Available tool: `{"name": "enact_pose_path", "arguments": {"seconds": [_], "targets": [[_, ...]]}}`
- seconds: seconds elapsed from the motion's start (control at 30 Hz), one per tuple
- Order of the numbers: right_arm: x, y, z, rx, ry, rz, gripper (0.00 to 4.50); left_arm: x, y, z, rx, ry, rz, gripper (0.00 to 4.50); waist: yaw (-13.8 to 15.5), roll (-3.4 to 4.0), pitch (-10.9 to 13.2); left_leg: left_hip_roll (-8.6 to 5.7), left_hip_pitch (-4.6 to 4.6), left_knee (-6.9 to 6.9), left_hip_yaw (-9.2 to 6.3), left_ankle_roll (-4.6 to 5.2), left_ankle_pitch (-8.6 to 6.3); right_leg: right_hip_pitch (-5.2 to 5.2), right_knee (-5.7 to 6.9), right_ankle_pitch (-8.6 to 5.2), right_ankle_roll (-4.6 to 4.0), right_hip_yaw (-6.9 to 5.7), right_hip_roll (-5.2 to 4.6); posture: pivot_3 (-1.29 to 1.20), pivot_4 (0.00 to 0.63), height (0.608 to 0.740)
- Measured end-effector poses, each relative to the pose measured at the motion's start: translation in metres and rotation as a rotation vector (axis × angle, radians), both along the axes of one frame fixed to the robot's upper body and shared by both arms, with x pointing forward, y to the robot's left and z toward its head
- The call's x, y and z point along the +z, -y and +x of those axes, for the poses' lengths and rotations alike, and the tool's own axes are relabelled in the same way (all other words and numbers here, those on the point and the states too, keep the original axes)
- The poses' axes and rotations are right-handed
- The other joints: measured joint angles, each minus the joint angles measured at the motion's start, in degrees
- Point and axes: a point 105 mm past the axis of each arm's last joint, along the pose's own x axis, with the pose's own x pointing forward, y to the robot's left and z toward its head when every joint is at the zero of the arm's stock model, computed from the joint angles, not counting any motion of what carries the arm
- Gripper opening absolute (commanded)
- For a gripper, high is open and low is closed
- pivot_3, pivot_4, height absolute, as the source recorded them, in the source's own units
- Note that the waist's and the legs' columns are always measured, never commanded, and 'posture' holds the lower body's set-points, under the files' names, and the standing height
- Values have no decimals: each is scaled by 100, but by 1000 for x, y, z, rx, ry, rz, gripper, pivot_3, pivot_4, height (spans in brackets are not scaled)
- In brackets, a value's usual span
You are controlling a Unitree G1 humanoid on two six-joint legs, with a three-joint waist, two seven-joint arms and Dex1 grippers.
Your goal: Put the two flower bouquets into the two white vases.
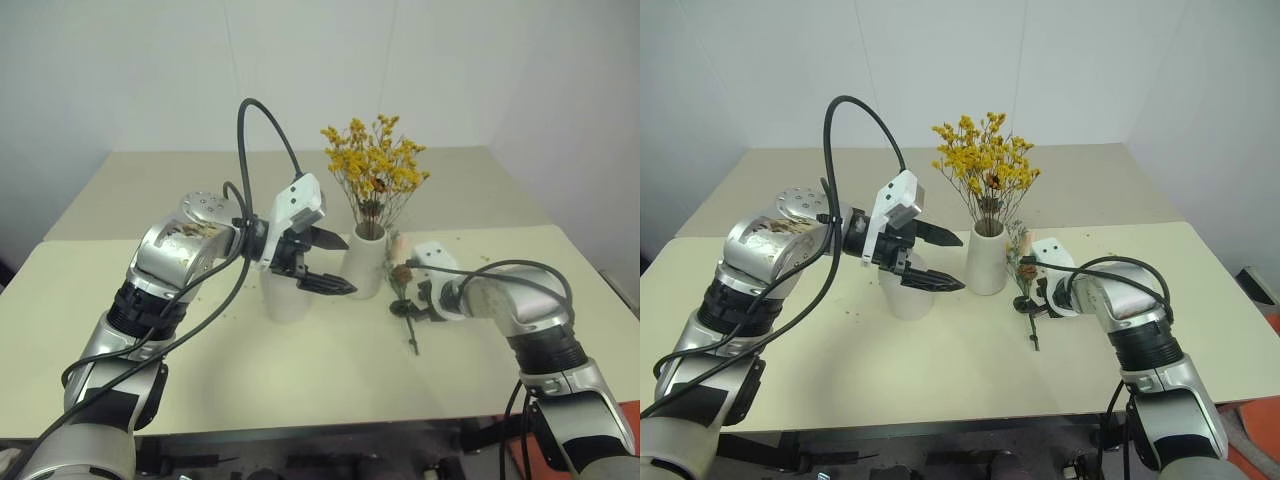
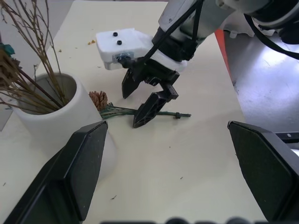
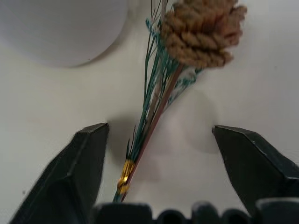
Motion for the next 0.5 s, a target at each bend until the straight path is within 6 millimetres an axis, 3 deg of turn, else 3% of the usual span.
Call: {"name": "enact_pose_path", "arguments": {"seconds": [0.3,0.5], "targets": [[0,10,8,-58,25,25,110,-4,-12,-10,-2,-12,25,4500,-3,-2,-2,2,2,-3,0,0,0,0,1,0,-1,0,1,0,150,740],[6,29,-3,-193,11,118,47,-7,-23,-11,21,-32,40,4500,57,-1,-1,0,-11,-2,-2,0,0,-7,-1,0,0,-3,-2,0,150,740]]}}
